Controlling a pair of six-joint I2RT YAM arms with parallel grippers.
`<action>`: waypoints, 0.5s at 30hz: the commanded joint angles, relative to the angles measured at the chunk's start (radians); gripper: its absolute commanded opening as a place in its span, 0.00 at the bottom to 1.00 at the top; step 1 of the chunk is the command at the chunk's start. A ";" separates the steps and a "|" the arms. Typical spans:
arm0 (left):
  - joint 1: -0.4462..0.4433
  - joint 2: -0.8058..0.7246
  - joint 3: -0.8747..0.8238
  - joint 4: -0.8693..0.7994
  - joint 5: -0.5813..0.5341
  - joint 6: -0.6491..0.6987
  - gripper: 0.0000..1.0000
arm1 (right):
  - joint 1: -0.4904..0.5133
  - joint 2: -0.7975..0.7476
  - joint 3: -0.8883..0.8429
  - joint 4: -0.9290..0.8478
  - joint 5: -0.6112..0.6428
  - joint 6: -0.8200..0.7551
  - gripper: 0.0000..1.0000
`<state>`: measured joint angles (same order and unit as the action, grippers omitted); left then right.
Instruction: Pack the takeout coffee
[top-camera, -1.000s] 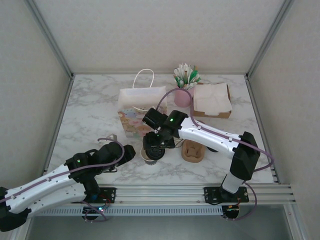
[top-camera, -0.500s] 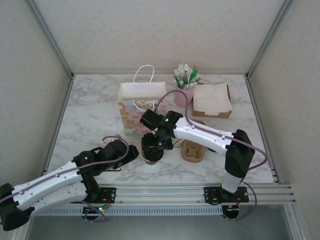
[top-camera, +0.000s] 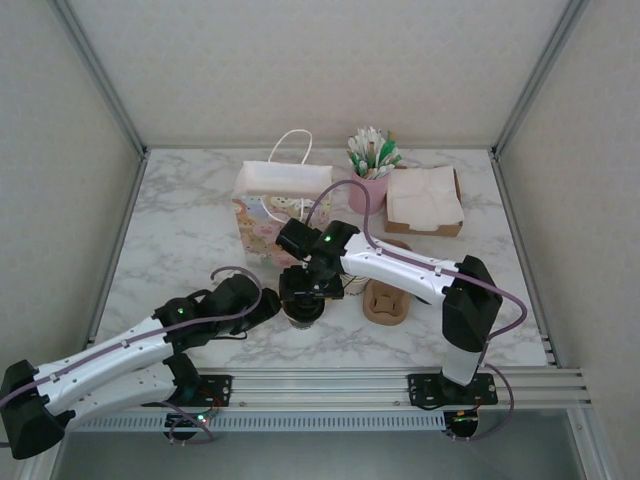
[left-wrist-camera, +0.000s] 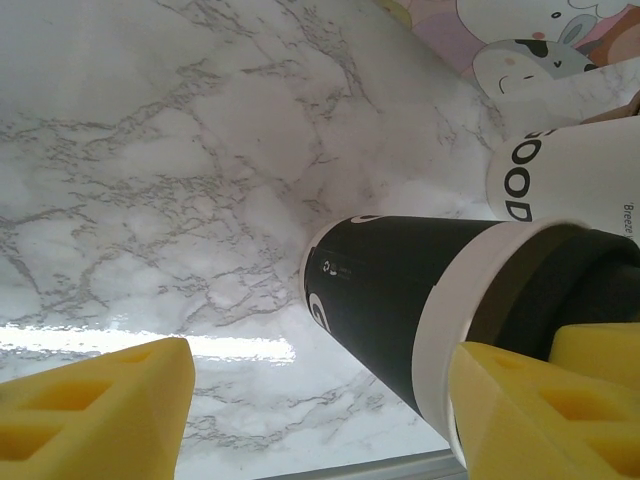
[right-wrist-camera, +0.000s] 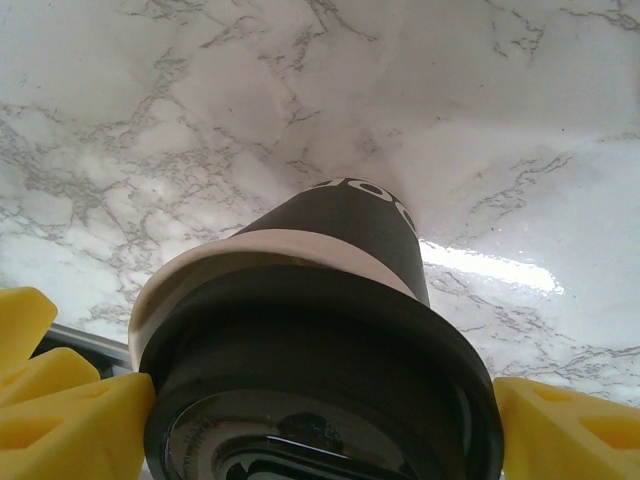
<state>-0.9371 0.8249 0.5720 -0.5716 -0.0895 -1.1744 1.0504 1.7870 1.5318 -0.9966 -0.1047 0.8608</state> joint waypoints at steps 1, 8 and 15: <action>0.014 0.003 -0.014 0.014 0.018 0.018 0.67 | 0.010 0.020 0.036 -0.033 0.003 0.017 0.87; 0.023 0.000 -0.017 0.010 0.025 0.022 0.67 | 0.010 0.013 0.046 -0.030 0.004 0.020 0.91; 0.028 -0.003 -0.018 0.010 0.027 0.024 0.66 | 0.011 0.010 0.070 -0.041 0.009 0.027 0.96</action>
<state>-0.9188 0.8268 0.5716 -0.5709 -0.0757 -1.1633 1.0508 1.7935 1.5681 -1.0161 -0.1043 0.8738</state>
